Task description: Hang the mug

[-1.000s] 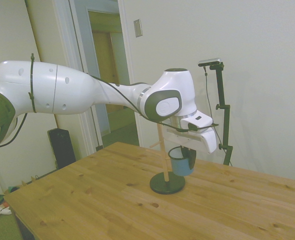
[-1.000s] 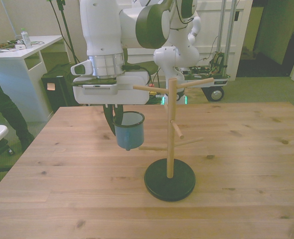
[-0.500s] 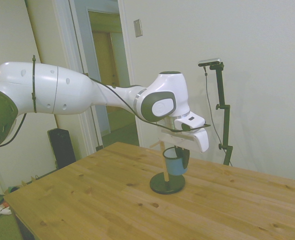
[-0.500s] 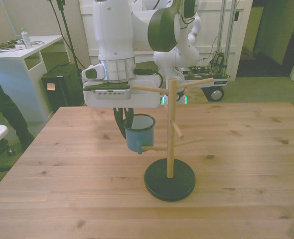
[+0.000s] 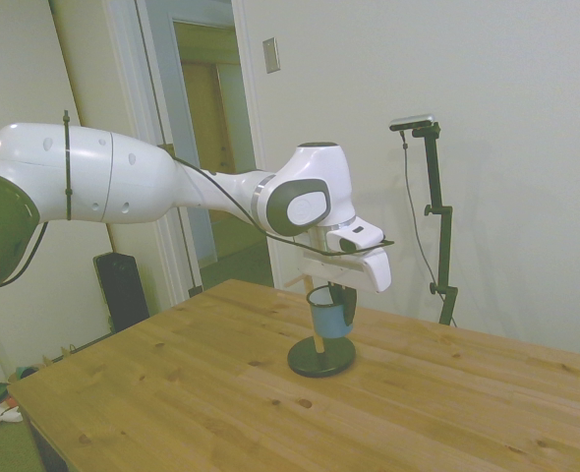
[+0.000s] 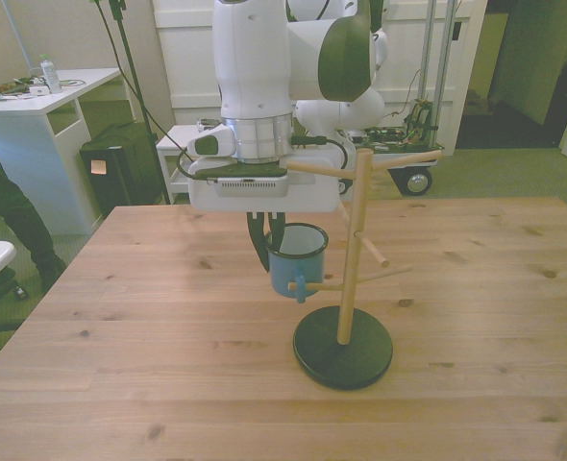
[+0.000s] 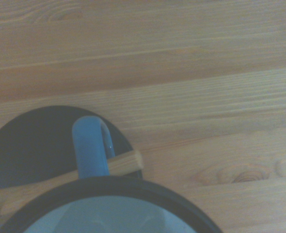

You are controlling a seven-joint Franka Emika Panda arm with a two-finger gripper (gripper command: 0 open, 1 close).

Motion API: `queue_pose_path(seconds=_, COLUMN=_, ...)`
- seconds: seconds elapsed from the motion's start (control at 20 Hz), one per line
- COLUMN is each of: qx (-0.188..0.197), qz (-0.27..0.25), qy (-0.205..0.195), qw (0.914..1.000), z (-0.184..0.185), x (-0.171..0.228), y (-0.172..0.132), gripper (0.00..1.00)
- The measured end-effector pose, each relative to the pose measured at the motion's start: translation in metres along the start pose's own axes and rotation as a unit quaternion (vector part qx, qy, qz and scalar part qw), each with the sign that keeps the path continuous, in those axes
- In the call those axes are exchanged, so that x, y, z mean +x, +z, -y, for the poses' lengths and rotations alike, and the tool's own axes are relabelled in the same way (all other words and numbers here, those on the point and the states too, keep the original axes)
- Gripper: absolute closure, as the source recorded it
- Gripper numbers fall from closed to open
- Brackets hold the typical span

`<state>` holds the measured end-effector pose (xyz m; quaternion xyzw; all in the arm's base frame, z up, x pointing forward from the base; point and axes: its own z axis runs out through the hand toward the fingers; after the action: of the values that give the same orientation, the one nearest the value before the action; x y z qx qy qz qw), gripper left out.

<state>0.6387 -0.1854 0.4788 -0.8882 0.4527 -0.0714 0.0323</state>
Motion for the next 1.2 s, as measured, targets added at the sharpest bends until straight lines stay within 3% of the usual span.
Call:
queue_pose_path(seconds=0.55, qx=-0.003, qz=-0.001, qy=-0.006, qw=1.0000, z=-0.007, x=-0.017, y=0.009, gripper=1.00)
queue_pose_path(seconds=0.6, qx=-0.004, qz=-0.001, qy=-0.009, qw=1.0000, z=-0.006, x=-0.019, y=0.009, gripper=0.00)
queue_pose_path(seconds=1.2, qx=-0.012, qz=-0.001, qy=-0.015, qw=0.9998, z=-0.012, x=-0.026, y=0.007, gripper=0.00)
